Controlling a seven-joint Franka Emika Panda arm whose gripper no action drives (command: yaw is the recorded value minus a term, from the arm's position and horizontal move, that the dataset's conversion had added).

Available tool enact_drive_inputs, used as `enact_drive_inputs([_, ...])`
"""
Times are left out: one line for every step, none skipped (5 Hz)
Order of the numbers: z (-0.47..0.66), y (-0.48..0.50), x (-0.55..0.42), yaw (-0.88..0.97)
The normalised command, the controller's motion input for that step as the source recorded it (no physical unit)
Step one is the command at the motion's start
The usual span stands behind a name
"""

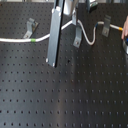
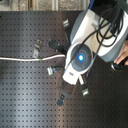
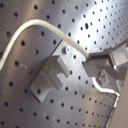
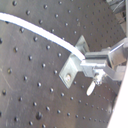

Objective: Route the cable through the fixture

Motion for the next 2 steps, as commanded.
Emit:
enact_drive_inputs([0.03,-0.617,-0.271,0.00])
enact_drive_inputs([0.01,-0.415,-0.184,0.00])
